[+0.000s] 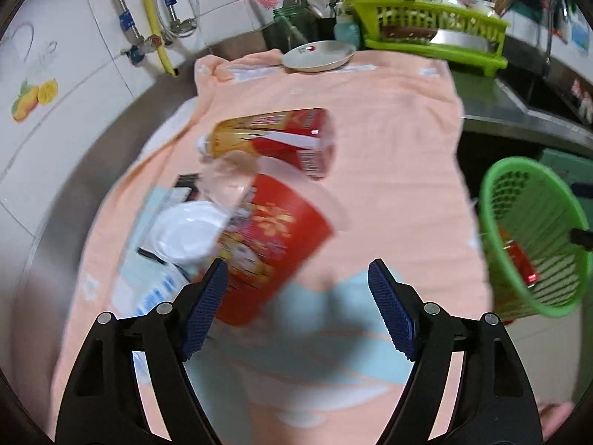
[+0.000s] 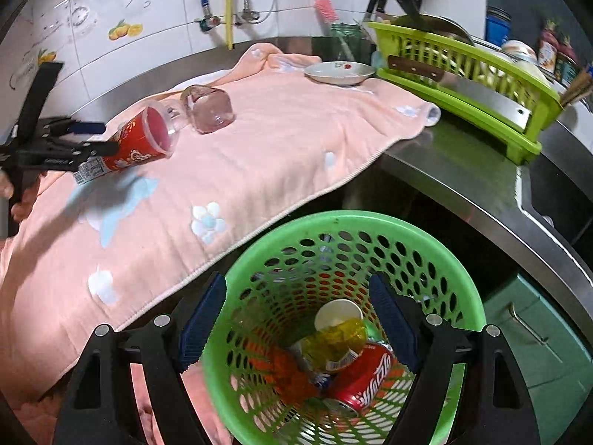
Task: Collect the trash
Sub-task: 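Grasp the red paper cup with the left tool, then grasp the gold Dongpeng bottle with the right tool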
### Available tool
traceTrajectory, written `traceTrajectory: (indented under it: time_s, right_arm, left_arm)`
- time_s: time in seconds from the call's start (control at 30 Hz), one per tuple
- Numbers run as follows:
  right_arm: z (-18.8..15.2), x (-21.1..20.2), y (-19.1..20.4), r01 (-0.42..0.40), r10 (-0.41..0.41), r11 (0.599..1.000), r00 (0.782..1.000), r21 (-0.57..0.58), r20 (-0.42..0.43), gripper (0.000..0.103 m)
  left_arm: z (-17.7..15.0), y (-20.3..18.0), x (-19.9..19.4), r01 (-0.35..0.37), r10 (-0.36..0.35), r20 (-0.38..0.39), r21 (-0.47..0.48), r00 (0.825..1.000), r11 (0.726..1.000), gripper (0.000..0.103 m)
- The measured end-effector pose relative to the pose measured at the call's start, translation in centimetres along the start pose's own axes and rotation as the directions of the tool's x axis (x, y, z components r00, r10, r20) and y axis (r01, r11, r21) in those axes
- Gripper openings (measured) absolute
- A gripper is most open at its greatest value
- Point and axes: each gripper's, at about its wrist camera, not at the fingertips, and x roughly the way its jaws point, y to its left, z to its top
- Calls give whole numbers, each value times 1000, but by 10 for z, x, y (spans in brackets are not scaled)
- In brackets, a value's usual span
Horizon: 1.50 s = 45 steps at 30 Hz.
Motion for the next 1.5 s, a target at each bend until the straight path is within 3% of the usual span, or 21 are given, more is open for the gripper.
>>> traceTrajectory:
  time_s: [0.33, 0.97, 1.13, 1.5]
  right_arm:
    - [14, 17, 14, -12, 11, 999, 1000, -31, -20, 78]
    - [14, 34, 21, -23, 22, 999, 998, -37, -52, 78]
    - [14, 35, 21, -30, 28, 999, 998, -40, -50, 78]
    - [45, 38, 27, -81, 80, 996, 996, -46, -26, 78]
  left_arm:
    - [7, 11, 36, -24, 31, -56, 127, 998, 992, 80]
    - [17, 8, 66, -52, 69, -76, 204, 995, 978, 79]
    - [16, 7, 63, -68, 80, -56, 183, 995, 981, 76]
    - [8, 24, 31, 29, -29, -8, 9, 1000, 1000, 72]
